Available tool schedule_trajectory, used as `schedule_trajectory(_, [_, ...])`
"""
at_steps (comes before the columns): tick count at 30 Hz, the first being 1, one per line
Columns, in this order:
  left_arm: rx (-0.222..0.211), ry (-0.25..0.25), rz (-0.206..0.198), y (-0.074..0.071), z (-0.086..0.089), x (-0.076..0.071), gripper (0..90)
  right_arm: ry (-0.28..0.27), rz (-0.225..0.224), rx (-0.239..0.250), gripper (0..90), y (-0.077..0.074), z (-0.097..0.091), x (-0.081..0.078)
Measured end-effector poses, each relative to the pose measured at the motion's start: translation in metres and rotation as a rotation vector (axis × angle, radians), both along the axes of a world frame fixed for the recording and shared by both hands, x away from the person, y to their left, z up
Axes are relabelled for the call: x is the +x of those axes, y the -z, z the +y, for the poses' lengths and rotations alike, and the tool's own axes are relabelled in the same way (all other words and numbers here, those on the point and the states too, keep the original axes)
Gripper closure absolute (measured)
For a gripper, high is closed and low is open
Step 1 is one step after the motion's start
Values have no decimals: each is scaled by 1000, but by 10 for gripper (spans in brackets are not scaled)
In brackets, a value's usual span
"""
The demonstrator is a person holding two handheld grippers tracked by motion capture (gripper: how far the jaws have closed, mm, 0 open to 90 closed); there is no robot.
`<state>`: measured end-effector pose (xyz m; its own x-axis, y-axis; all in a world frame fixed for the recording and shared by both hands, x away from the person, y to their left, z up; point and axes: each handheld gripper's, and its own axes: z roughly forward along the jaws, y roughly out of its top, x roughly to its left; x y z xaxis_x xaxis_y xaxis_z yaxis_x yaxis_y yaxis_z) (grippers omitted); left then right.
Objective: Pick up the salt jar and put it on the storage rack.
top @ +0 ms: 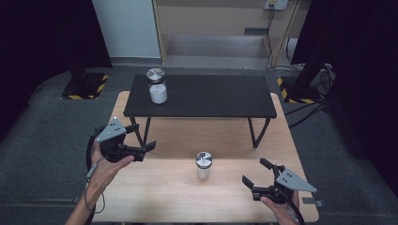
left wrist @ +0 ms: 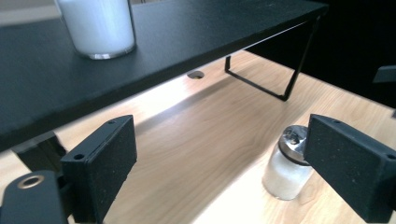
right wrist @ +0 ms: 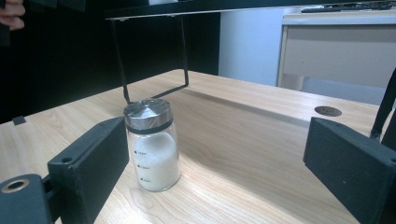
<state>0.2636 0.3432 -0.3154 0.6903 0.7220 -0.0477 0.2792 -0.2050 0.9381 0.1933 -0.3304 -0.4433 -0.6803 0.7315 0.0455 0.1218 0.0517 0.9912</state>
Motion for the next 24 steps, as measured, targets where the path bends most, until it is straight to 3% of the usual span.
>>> schedule_trajectory(9, [0,10,-13,29,-1,-1,87,-1,2,-1,67,0,0,0])
schedule_trajectory(12, [-31,9,-5,39,1,-1,87,-2,2,-1,68,0,0,0])
schedule_trajectory(14, [-7,6,-5,39,-1,-1,87,-2,1,-1,68,0,0,0])
schedule_trajectory(20, [-29,-1,-41,51,-4,-6,87,-4,-2,-1,68,0,0,0])
schedule_trajectory(24, [-7,-15,-40,55,-9,-7,87,-2,-3,0,68,0,-1,0])
